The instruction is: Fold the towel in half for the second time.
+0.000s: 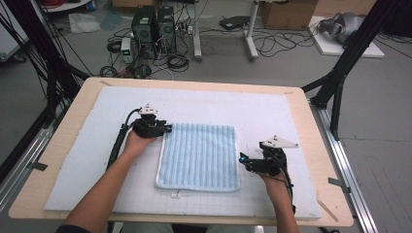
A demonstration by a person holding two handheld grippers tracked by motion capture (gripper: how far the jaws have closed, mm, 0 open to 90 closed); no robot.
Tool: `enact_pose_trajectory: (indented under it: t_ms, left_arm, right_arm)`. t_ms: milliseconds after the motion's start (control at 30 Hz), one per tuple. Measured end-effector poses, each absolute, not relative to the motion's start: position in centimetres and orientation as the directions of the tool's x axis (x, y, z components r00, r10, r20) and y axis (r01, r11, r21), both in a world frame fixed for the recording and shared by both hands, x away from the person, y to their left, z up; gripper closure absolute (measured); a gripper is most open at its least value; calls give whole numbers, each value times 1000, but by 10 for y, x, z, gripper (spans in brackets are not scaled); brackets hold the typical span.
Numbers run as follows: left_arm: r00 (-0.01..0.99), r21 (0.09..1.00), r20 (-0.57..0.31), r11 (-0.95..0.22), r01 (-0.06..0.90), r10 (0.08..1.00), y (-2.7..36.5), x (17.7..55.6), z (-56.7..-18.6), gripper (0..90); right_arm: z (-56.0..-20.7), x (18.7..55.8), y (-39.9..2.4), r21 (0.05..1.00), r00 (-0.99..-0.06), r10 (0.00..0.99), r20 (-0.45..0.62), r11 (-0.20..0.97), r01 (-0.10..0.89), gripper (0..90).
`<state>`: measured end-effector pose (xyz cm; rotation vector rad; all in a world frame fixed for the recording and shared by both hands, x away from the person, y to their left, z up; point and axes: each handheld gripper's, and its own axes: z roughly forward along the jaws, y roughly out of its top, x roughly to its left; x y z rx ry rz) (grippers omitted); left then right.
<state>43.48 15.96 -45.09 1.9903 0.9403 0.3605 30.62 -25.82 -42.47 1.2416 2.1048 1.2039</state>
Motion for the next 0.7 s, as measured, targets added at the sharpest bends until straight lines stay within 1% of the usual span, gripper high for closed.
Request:
enact_pose_trajectory:
  t_ms: [100, 200, 333, 400, 467, 600, 633, 700]
  left_arm:
    - [679, 816, -90, -337, 469, 728, 158, 434, -451, 723]
    - [689, 819, -85, -343, 460, 720, 158, 433, -451, 841]
    - [689, 821, -97, -334, 463, 718, 160, 434, -450, 862]
    - [682, 828, -129, -301, 474, 719, 162, 434, -450, 864]
    - [678, 833, -149, -278, 478, 720, 163, 434, -450, 865]
    - [680, 835, -144, -281, 473, 719, 163, 433, -450, 866]
    - [680, 835, -146, -279, 474, 719, 163, 433, -450, 866]
    - [680, 836, -147, -278, 474, 718, 163, 433, -450, 866]
  right_arm:
    - [-425, 307, -257, 838, -517, 852, 79, 224, 498, 108]
    - [-425, 310, -255, 839, -523, 848, 91, 218, 499, 108]
    - [-422, 319, -250, 840, -516, 851, 101, 205, 503, 108]
    - [-421, 328, -246, 835, -497, 861, 108, 193, 515, 108]
    - [-422, 339, -243, 826, -501, 860, 98, 210, 523, 108]
    - [-427, 365, -238, 795, -504, 856, 113, 227, 562, 110]
    - [-429, 371, -236, 789, -505, 855, 113, 232, 570, 114]
    - [-431, 382, -235, 778, -504, 856, 112, 240, 581, 163]
